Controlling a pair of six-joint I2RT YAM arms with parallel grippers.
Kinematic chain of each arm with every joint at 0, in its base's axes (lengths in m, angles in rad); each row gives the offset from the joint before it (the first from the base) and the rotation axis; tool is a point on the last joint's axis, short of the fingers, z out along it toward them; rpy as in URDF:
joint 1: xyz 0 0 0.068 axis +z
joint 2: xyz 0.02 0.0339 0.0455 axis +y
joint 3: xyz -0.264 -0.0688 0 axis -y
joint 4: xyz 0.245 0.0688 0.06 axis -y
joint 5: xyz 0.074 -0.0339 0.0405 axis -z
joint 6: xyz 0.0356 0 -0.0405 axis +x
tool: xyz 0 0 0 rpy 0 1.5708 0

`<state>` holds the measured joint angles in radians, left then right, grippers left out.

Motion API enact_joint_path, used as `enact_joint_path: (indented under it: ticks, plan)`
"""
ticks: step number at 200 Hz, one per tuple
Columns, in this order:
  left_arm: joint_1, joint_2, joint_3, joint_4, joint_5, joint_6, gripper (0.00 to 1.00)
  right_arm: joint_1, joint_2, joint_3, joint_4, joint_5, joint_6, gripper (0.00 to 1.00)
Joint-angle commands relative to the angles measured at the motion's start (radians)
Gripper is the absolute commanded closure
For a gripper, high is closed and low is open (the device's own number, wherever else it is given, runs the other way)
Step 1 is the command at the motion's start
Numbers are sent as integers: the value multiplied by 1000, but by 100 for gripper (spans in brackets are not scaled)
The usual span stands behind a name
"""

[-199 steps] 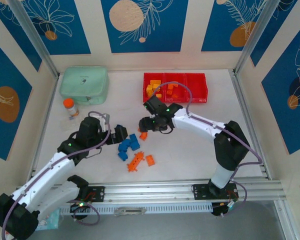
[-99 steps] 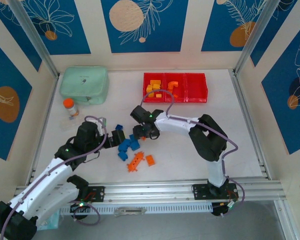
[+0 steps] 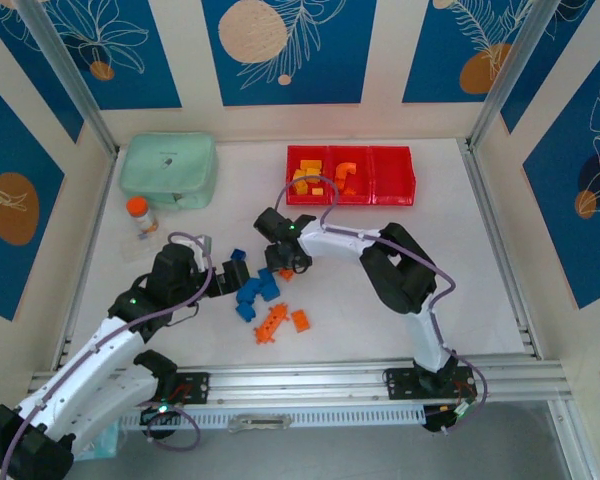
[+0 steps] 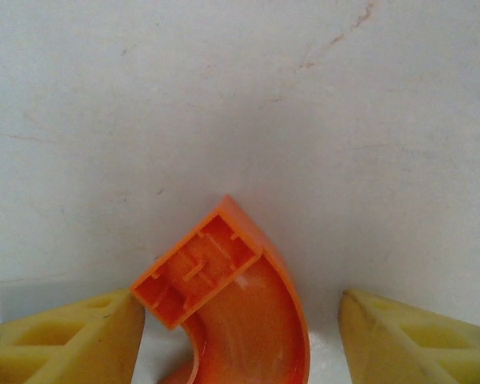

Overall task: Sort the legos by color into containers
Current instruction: Pick up the lego from the center of the table.

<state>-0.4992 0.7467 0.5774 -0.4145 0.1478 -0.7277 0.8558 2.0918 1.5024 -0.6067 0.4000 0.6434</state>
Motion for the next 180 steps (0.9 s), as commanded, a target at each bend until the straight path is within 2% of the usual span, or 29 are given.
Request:
enact_joint_path:
  ticks: [1,101,180]
  plan:
    - [12,-18,-4,-26,-20,8,1,-4,29,33,-15,24,-13,38]
    - [12,-5,-16,20,15,-9,1,2,-2,3,-2,48,-42,62]
    - [4,57,52,8,56,32,1,-61,-189,-89,11,43,-74,66]
